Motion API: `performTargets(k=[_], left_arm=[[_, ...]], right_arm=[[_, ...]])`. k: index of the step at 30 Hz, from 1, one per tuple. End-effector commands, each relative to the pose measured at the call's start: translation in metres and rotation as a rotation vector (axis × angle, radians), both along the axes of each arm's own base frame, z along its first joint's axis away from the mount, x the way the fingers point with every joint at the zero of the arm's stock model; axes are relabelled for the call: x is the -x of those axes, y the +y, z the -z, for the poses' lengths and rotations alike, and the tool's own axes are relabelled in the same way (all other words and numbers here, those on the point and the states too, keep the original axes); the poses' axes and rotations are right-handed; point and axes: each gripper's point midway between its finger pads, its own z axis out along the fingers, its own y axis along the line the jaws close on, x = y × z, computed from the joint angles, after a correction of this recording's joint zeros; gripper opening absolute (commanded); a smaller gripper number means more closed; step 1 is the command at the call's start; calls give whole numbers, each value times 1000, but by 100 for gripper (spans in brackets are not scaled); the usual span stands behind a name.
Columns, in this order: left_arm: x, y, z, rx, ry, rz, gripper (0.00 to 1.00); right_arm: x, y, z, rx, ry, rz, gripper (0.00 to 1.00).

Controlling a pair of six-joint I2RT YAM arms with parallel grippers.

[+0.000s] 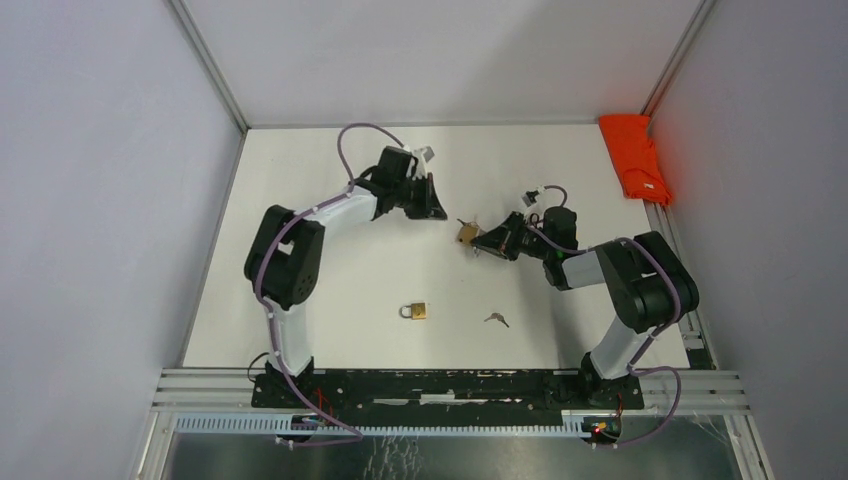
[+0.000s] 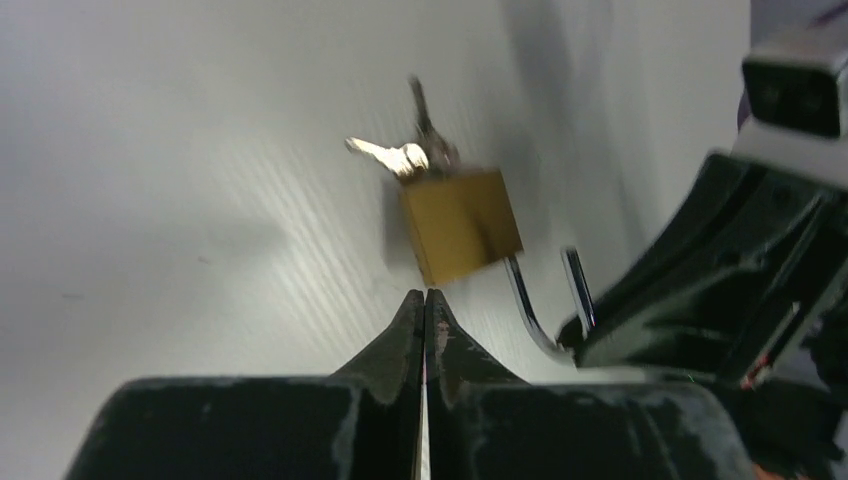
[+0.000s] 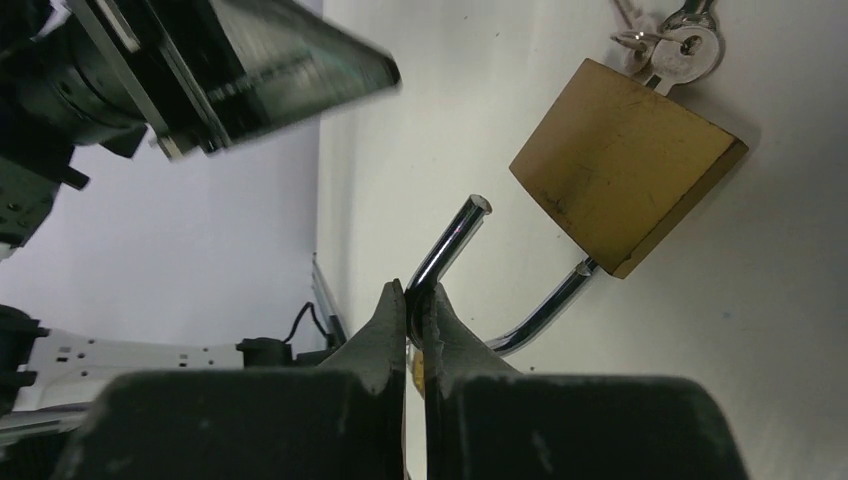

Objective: Unlock with the key
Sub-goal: Unlock the lock.

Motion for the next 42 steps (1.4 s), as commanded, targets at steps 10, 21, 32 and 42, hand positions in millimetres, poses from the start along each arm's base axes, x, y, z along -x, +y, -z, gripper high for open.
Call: performTargets(k=[10, 21, 32, 42], left_arm=[[61, -85, 3, 340, 157, 220, 3], [26, -109, 22, 384, 174, 167, 3], [7, -115, 53, 371, 196, 102, 2], [22, -102, 76, 303, 232, 94, 2]], right_arm=[[-23, -15, 5, 132, -59, 47, 0], [-26, -17, 0, 150, -90, 53, 0], [-30, -25, -3, 221, -104, 79, 0], [-33, -93, 23, 638, 14, 258, 0]])
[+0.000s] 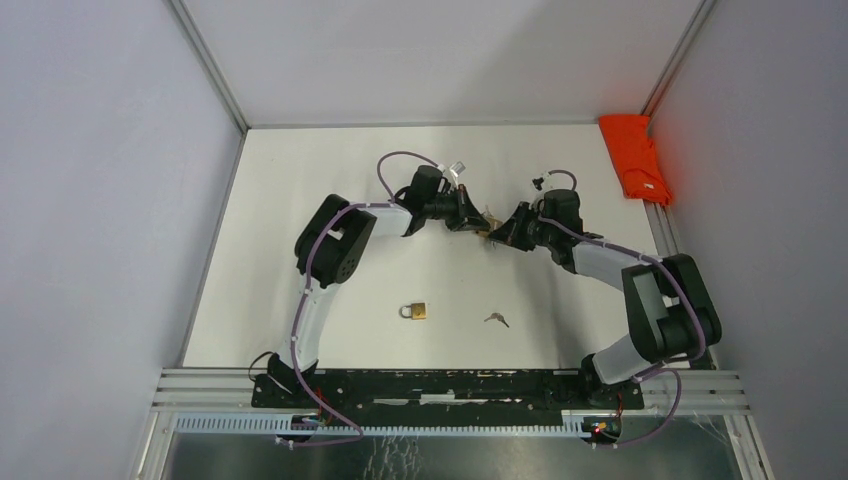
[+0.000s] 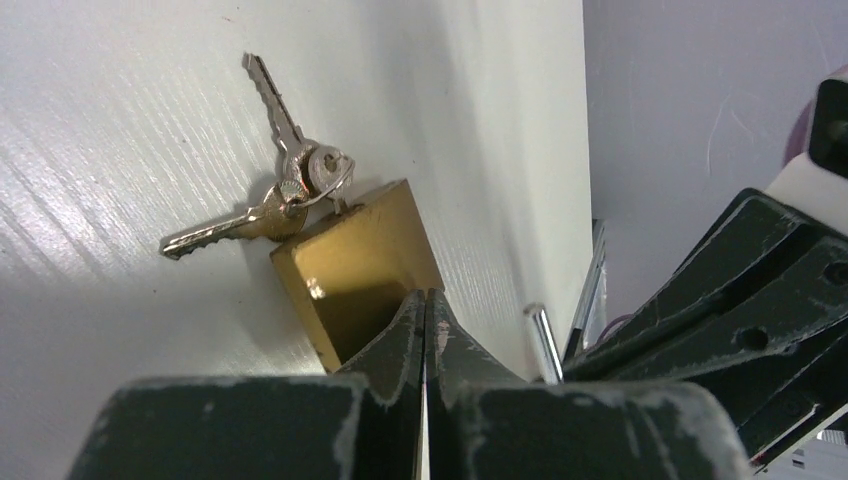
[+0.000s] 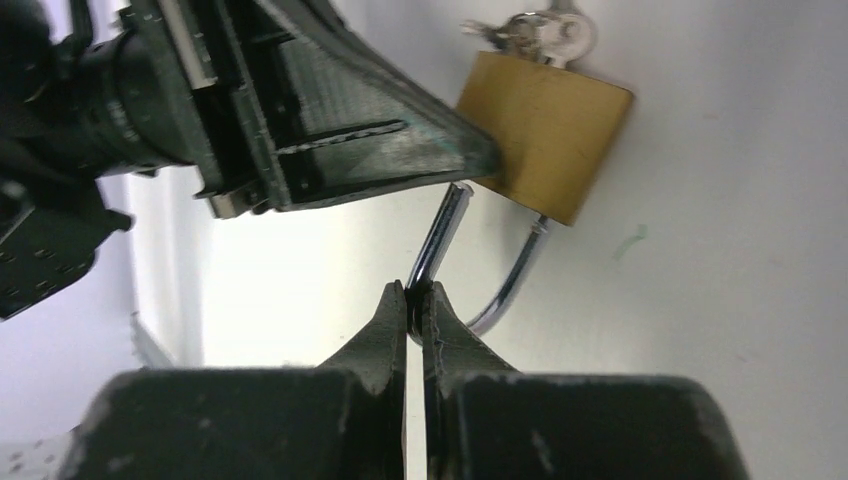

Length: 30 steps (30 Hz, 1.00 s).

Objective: Unlock with the key
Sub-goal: Unlock the lock.

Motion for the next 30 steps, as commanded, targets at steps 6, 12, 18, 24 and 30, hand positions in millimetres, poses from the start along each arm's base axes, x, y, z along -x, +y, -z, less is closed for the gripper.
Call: performTargets(k=[6, 12, 18, 24, 30], left_arm=[[10, 14, 20, -89, 21, -7, 2], [13, 15, 23, -92, 25, -1, 2], [15, 17, 15, -97, 6, 7, 2], [11, 27, -6, -162, -66, -10, 2], [0, 47, -46, -265, -178, -82, 2]], right_arm=[[5, -85, 26, 420, 122, 236, 0], [12, -105, 47, 479, 204, 268, 0], [19, -119, 67, 558, 307, 272, 11], [20, -130, 74, 649, 353, 247, 24], [-4, -131, 37, 670, 229, 268, 29]])
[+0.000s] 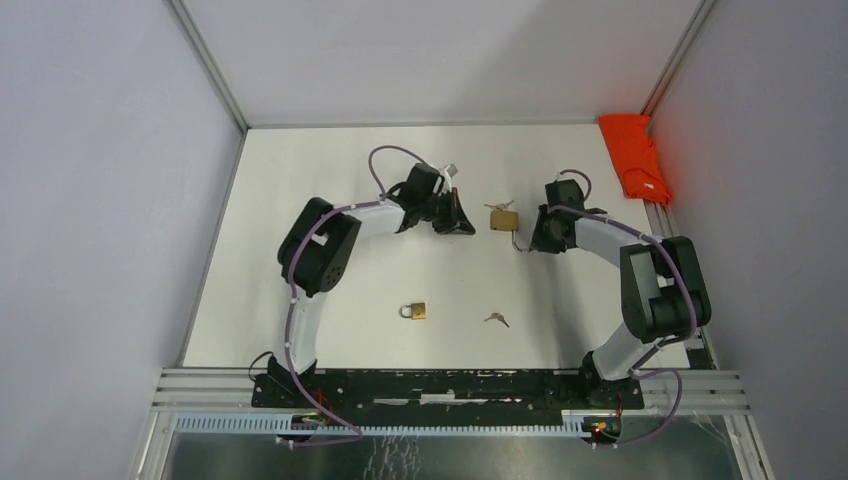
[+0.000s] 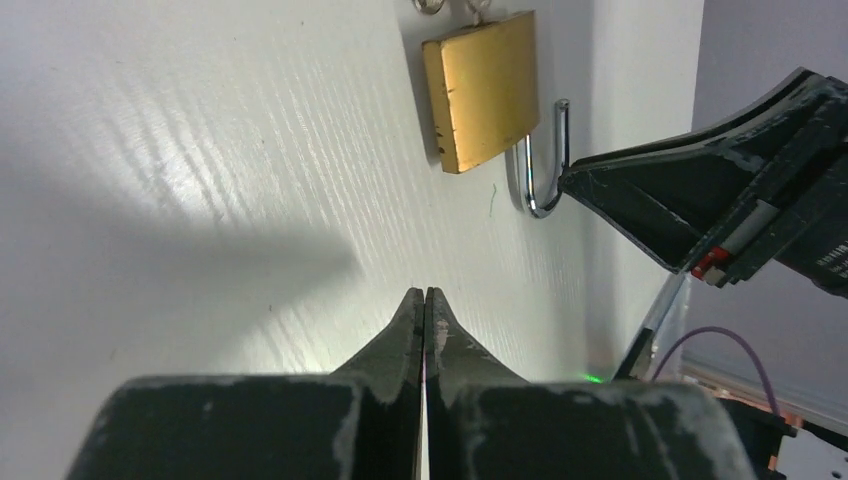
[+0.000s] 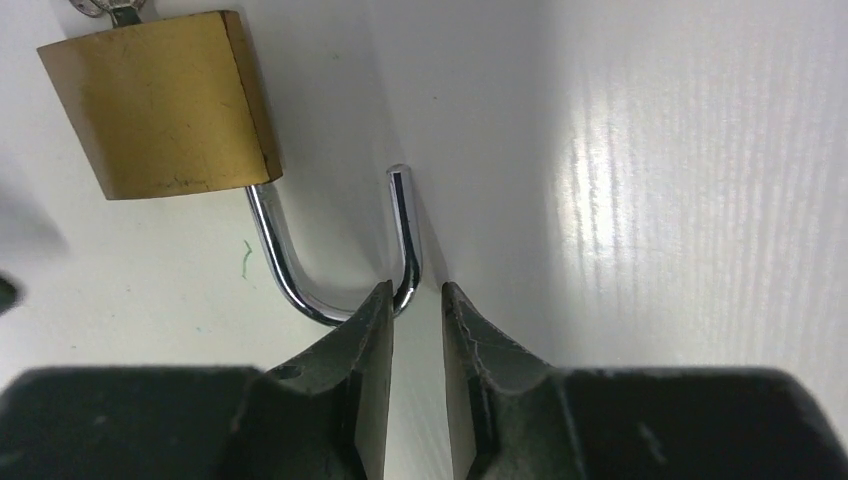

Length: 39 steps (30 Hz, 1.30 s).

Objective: Unlock with the key
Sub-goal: Unlock the lock, then move the lock to the center of the board.

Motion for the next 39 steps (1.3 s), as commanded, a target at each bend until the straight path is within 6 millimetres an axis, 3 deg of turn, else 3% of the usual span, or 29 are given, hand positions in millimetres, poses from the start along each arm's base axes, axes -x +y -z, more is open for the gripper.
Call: performTargets(k=[1, 4, 6, 13, 16, 20, 36, 39], left_arm=[[-17, 20, -64, -92, -203, -46, 2], [-24, 38, -89, -177, -269, -98, 2], [-26, 47, -106, -207, -310, -125, 2], [-24, 67, -154, -238, -388, -187, 3], [-26, 82, -179, -277, -451, -231, 3], [-25, 95, -200, -297, -505, -268, 4], [-22, 95, -201, -291, -506, -260, 4], [-21, 94, -201, -285, -503, -256, 4]], right_arm=[[-10, -14, -36, 116, -80, -24, 29], [-30, 3, -73, 130, -175, -133, 33], [-35, 17, -79, 167, -122, -240, 32], [-20, 67, -43, 212, 21, -449, 26], [-13, 69, -25, 229, 64, -456, 25], [-16, 63, -19, 269, 76, -439, 26], [-28, 46, -16, 391, 99, -406, 24], [-30, 43, -24, 406, 73, -387, 23]])
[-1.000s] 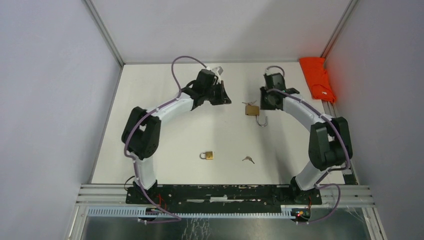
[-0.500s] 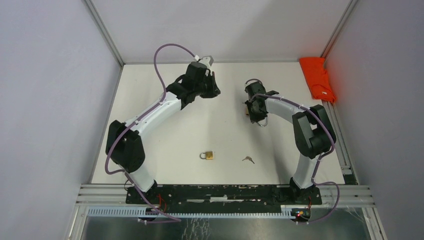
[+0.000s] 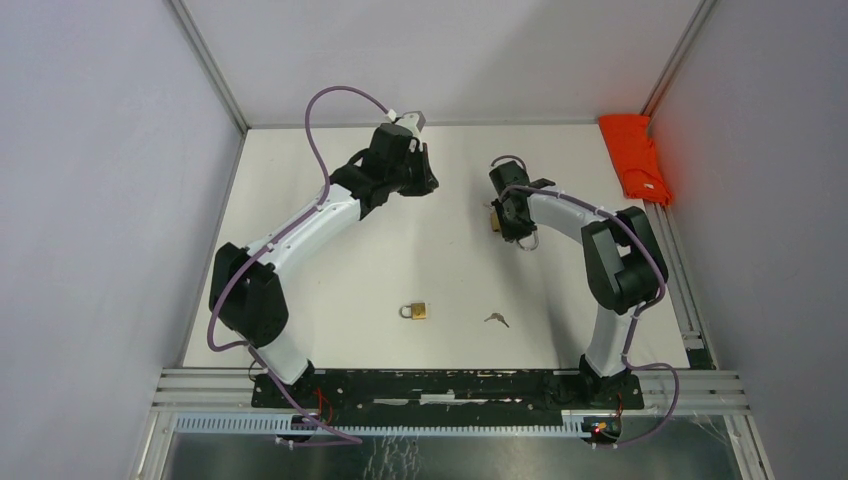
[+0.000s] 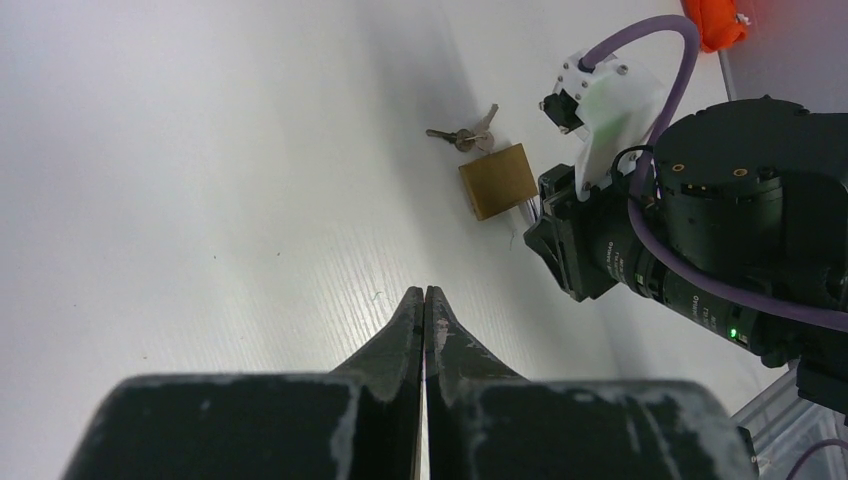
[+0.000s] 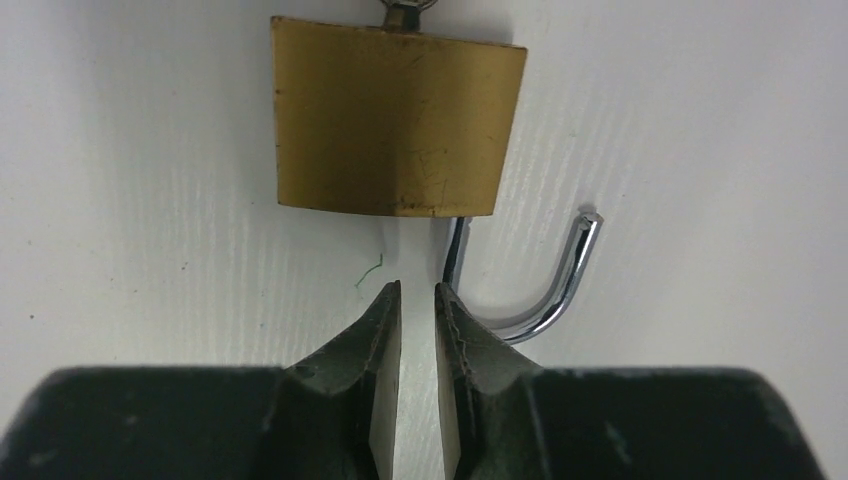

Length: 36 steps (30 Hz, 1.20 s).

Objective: Unlock with the key
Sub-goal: Move the lock to the center of the board.

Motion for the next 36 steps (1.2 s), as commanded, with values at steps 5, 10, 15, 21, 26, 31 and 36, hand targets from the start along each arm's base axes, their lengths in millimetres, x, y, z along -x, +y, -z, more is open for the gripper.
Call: performTargets(k=[5, 10, 15, 21, 26, 31, 36], left_arm=[[-2, -2, -21, 9, -68, 28, 4], [-2, -4, -19, 14, -59, 40, 4], [-2, -3, -18, 4, -61, 35, 4], [-2, -3, -17, 4, -59, 39, 4], [-2, 1, -18, -16, -67, 30, 4], [-4, 8, -16, -42, -76, 1, 3], [-9, 26, -25, -75, -112, -84, 3]], right_arm=[[-14, -12, -31, 63, -92, 28, 24], [-14, -15, -13, 114, -22, 4, 24], [-10, -12, 8, 108, 32, -18, 24], [-22, -7, 16, 128, 67, -58, 0], [-53, 22, 0, 121, 3, -233, 0], [-65, 65, -20, 147, -61, -449, 0], [-55, 99, -25, 144, -83, -628, 0]])
